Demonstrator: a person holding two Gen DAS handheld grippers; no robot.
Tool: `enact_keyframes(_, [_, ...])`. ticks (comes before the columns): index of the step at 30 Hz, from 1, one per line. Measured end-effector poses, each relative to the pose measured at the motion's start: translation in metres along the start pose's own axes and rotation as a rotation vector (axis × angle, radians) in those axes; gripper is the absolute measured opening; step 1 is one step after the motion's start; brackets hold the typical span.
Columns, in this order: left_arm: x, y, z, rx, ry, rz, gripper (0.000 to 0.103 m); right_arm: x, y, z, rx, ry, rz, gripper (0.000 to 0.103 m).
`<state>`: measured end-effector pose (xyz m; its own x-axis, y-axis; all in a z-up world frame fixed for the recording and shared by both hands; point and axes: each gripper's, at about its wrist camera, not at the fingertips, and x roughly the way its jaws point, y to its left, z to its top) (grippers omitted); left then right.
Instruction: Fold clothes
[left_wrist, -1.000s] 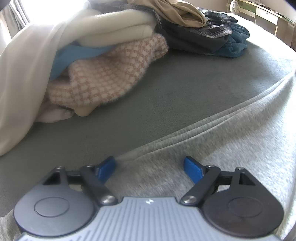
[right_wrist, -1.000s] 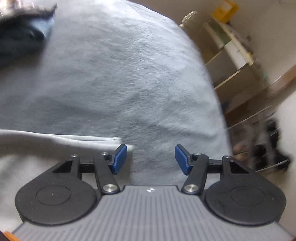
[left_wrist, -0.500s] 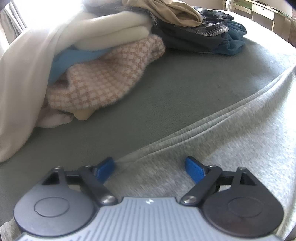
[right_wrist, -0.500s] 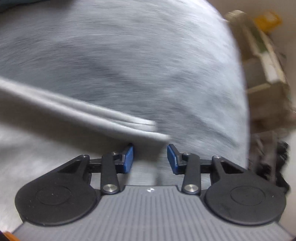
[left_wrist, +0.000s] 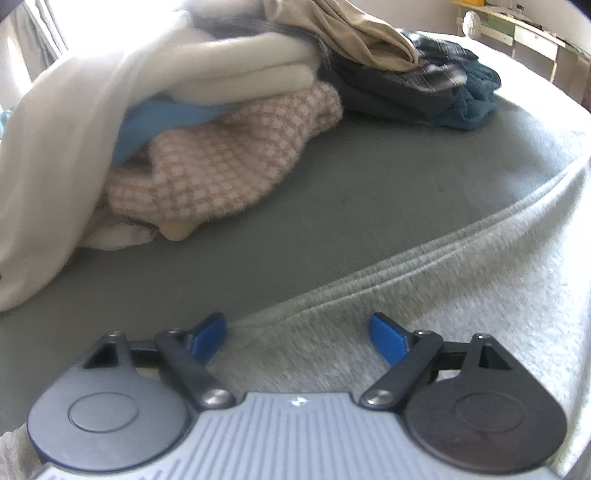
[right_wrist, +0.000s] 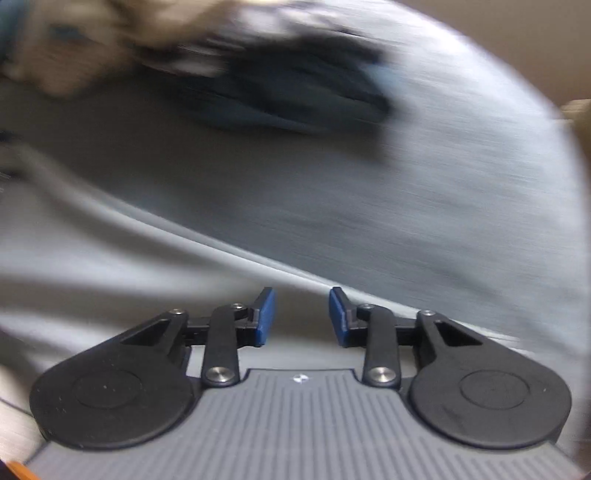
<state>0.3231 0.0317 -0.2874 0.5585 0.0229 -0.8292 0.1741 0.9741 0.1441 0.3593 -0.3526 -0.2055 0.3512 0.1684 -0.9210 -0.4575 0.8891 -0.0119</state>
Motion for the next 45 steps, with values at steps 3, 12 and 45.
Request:
enact_keyframes(3, [0.000, 0.003, 0.000, -0.022, -0.022, -0.002, 0.086, 0.023, 0.058, 0.018, 0.016, 0.005, 0.182, 0.027])
enact_keyframes(12, [-0.022, 0.014, -0.011, -0.057, -0.134, 0.000, 0.086, 0.040, 0.117, 0.018, 0.238, -0.209, -0.037, 0.026])
enact_keyframes(45, [-0.052, 0.054, -0.083, -0.054, -0.027, -0.021, 0.086, -0.083, 0.048, -0.192, 1.244, -0.495, -0.070, 0.044])
